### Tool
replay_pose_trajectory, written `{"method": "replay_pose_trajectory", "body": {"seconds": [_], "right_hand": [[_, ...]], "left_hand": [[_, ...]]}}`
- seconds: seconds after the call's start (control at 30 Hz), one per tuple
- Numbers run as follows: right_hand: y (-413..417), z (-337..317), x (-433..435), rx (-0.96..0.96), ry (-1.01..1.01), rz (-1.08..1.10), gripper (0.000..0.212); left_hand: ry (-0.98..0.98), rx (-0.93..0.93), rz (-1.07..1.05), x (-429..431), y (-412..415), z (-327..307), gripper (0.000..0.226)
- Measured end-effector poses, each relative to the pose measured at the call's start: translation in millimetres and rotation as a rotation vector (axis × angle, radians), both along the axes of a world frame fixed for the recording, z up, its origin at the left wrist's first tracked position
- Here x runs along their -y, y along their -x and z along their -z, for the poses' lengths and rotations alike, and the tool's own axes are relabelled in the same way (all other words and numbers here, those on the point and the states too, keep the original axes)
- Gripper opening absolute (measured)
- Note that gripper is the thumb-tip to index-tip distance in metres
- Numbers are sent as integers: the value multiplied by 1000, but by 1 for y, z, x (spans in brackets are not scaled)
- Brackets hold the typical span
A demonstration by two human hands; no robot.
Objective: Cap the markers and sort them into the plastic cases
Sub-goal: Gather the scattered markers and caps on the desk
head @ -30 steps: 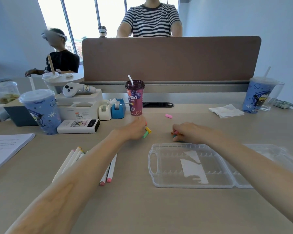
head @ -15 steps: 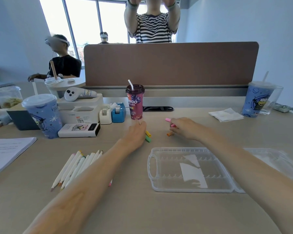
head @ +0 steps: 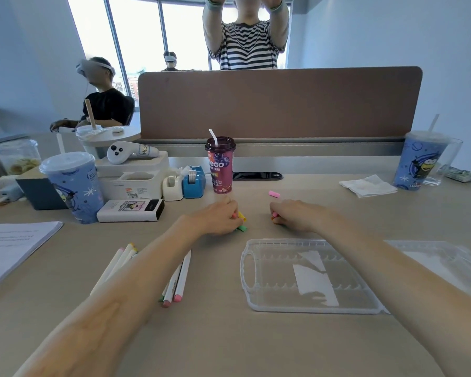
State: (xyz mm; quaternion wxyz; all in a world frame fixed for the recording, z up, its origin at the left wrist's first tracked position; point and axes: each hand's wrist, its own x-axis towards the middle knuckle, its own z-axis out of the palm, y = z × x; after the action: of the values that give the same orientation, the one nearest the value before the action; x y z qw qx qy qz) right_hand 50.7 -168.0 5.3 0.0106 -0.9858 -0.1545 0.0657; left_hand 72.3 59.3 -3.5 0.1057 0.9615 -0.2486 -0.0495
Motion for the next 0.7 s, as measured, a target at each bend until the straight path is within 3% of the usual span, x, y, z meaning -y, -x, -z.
{"method": "replay_pose_trajectory", "body": {"seconds": [0.17, 0.37, 0.47, 0.57, 0.7], "right_hand": [[4, 9, -4, 45, 87, 29, 9], [11, 6, -10, 50, 28, 71, 8], [9, 7, -4, 34, -123, 70, 24], [7, 0, -5, 39, -253, 45, 17], [11, -8, -20, 78, -384, 16, 23]], "left_hand": [[-85, -38, 46, 0, 8, 5, 50], [-211, 118, 145, 6, 9, 11, 47], [-229, 176, 135, 7, 8, 15, 46], [-190, 182, 106, 6, 10, 16, 43], [79, 78, -19, -5, 8, 11, 33]]}}
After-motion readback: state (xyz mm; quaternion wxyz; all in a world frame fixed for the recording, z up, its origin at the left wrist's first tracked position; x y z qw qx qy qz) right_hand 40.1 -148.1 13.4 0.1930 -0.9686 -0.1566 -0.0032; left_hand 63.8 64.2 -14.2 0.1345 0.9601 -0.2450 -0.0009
